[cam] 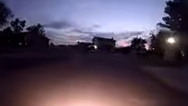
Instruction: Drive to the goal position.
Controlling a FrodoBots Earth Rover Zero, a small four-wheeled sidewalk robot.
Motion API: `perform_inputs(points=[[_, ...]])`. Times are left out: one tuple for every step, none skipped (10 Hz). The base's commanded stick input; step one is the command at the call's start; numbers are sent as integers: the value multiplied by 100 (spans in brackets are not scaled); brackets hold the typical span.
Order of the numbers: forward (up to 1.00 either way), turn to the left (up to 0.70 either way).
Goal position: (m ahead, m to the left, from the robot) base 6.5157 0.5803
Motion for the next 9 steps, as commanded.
perform_inputs(points=[[70, 0], [70, 0], [70, 0], [70, 0], [70, 0], [70, 0], [70, 0], [70, 0], [70, 0]])
